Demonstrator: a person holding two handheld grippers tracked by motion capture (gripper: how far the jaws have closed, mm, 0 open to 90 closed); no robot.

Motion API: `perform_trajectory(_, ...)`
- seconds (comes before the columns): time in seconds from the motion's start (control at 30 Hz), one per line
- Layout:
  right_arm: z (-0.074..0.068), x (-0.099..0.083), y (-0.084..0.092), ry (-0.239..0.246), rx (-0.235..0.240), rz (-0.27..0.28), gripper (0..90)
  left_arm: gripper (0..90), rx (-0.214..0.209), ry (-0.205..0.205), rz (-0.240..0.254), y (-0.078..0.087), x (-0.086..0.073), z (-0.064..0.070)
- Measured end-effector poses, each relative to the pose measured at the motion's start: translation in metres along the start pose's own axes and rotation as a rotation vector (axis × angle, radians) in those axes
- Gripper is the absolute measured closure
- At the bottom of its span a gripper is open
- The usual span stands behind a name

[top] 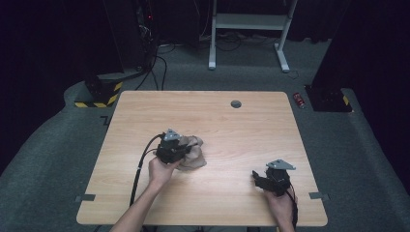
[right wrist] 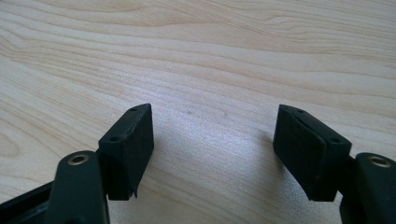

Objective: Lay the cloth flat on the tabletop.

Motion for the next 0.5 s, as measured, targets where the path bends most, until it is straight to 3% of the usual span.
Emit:
perform_trajectory(0.07, 0.0, 0.0, 0.0, 0.0, 0.0, 0.0, 28.6, 82.6, -0.007, -0.031, -0.004, -0.003, 0.004, 0.008)
perform_trajectory(0.17, 0.0, 0.0, 0.0, 0.0, 0.0, 0.0, 28.6, 82.7, -0.049, -0.043, 0.003, -0.008, 0.013, 0.021)
perform_trajectory(0.33, 0.0, 0.0, 0.0, 0.0, 0.0, 0.0, 28.6, 82.7, -0.109, -0.029, 0.024, -0.017, 0.024, 0.035)
perform_trajectory(0.5, 0.0, 0.0, 0.0, 0.0, 0.0, 0.0, 28.6, 82.4, -0.14, -0.026, 0.026, -0.026, 0.027, 0.046)
Point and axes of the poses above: each handheld gripper's, and its own axes: y roughly backward along the jaws, x roughly out of its top, z roughly to its right, the point moved 7 cm from there along -y, roughly forward along the jaws, and after that the axes turned 6 degrees about -z, right-handed, at the moved point
